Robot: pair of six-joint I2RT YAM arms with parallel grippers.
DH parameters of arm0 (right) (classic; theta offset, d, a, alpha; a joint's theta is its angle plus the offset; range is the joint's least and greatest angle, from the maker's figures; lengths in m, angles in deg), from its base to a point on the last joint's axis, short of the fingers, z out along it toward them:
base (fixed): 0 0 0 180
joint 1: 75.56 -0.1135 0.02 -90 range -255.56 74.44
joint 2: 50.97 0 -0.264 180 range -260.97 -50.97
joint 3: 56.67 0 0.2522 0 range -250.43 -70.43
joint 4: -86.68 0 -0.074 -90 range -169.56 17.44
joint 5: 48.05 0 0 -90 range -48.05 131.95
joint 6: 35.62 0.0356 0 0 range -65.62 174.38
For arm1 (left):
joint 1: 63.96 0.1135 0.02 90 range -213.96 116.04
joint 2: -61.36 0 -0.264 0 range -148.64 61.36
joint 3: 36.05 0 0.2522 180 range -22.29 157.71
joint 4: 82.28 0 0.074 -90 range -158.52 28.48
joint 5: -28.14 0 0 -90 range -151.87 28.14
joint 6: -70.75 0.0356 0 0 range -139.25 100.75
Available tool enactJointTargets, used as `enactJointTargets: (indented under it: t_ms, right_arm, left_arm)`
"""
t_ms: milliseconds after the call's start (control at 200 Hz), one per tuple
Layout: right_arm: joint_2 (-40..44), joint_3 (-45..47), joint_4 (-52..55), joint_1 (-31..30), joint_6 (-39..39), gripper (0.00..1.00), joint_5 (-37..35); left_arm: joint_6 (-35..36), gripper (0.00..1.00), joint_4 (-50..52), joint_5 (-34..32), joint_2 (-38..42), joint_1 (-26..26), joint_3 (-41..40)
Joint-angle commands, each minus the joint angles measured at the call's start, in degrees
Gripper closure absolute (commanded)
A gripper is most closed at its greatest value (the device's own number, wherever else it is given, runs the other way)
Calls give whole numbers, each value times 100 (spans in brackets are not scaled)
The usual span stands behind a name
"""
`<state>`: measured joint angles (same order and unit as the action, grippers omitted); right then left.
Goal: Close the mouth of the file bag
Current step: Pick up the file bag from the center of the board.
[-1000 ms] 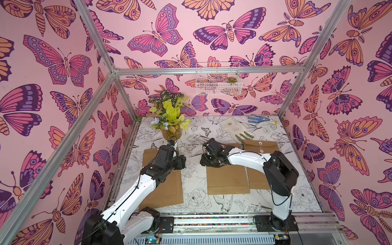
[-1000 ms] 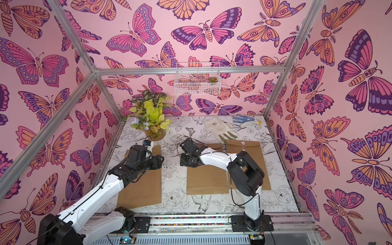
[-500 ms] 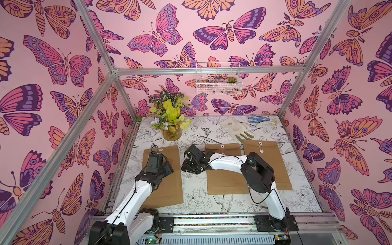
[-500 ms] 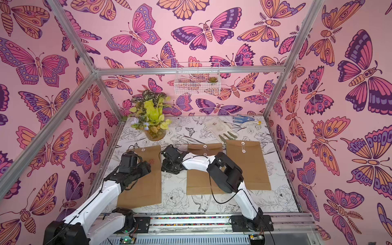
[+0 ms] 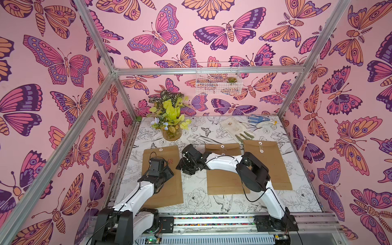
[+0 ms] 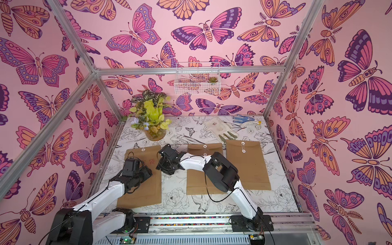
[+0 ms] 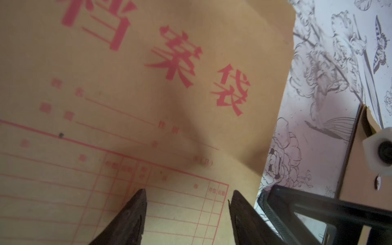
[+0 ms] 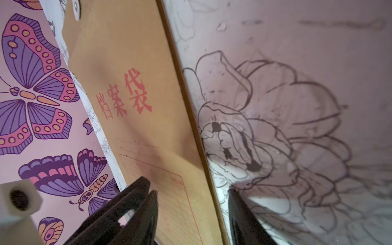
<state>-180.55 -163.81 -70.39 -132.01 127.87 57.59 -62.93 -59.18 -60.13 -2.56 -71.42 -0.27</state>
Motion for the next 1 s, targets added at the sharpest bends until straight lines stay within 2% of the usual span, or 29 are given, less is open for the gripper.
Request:
enactJointTargets:
  t_ms: [0,150,250,476,591,646,776,996]
  right_arm:
    - [-234,-162,-28,-42,-103,47,225]
    - [-138,-115,-851,41,-170,52,822]
    - [80,144,-1297,55,-122,53,923]
    - [102,318,-913,36,-364,59,651]
    - [67,303,-516,-11,-703,62,319]
    - [31,295,-476,-13,-764,65,297]
    - [-143,70,-322,-64,-864,74,358]
    - [-209,-59,-203,-77,-844,97,313]
  left_arm:
    - [-278,37,-452,458,-137,27,-197]
    - [-325,39,-779,766,-69,5,-563]
    - [-326,39,-962,926,-33,-1,-719]
    - [-247,41,-1056,942,-94,-19,-751]
    - [-273,51,-1201,971,-133,-20,-813]
    - [-171,59,-1187,1004,-151,-49,-755]
    - [-141,68,-1136,955,-189,-142,-611]
    - [-117,71,-1017,919,-36,-159,-572]
